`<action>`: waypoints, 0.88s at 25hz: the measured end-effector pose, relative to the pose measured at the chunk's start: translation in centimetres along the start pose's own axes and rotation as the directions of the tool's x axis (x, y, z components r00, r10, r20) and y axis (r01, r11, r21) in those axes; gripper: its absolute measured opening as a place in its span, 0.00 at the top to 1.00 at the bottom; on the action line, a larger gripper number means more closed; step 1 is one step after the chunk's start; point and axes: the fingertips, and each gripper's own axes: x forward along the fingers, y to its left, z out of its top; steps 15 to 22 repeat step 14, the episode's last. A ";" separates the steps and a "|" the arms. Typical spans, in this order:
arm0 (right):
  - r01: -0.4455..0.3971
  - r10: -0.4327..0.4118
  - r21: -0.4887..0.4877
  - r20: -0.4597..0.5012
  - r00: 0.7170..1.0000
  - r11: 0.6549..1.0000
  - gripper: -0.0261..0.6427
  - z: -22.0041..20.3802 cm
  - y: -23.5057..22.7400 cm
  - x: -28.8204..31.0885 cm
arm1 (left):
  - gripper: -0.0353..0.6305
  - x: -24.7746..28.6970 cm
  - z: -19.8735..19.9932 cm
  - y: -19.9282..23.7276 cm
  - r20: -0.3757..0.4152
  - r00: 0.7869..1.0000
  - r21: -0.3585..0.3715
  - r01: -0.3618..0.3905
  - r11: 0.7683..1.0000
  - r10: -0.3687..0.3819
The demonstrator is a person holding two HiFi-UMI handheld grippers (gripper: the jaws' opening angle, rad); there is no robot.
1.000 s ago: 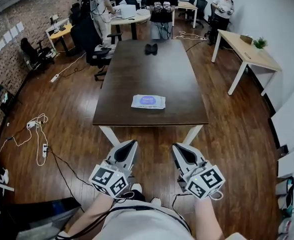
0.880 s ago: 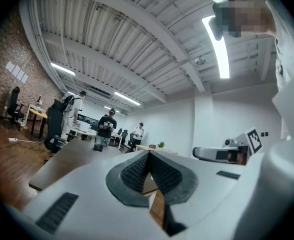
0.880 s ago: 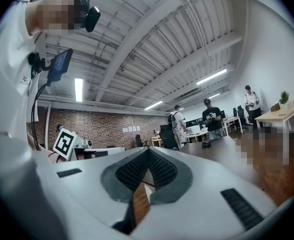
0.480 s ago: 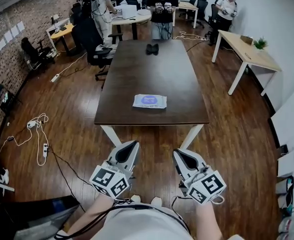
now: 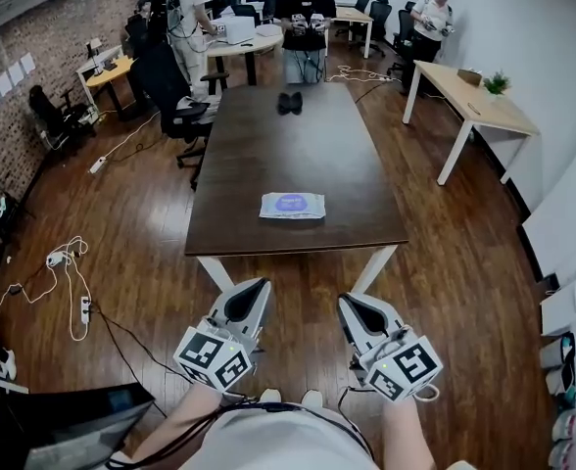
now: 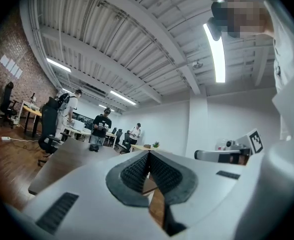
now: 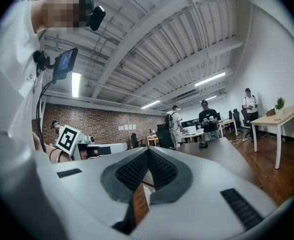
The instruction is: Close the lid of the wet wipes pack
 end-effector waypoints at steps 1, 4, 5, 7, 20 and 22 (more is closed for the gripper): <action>0.005 -0.005 -0.002 0.001 1.000 1.000 0.95 0.1 0.2 0.1 | 0.94 -0.1 0.1 0.1 0.001 1.000 0.000 0.005 1.000 -0.005; 0.013 -0.013 -0.010 0.000 1.000 1.000 0.95 0.0 0.4 0.0 | 0.94 -0.1 -0.1 0.0 0.001 1.000 0.000 0.016 1.000 -0.016; 0.017 -0.017 -0.012 -0.001 1.000 1.000 0.95 0.0 0.4 -0.1 | 0.94 -0.2 -0.3 -0.1 -0.002 1.000 -0.002 0.019 1.000 -0.019; 0.029 -0.029 -0.014 -0.005 1.000 0.999 0.95 -0.1 0.5 -0.5 | 0.94 -0.3 -0.8 -0.3 -0.010 1.000 -0.009 0.027 1.000 -0.027; 0.053 -0.053 -0.009 -0.019 0.998 0.999 0.95 -1.1 0.3 -1.1 | 0.94 -0.6 -1.3 -0.6 -0.028 0.999 -0.018 0.032 0.999 -0.032; 0.053 -0.053 -0.009 -0.019 0.998 0.999 0.95 -1.1 0.3 -1.1 | 0.94 -0.6 -1.3 -0.6 -0.028 0.999 -0.018 0.032 0.999 -0.032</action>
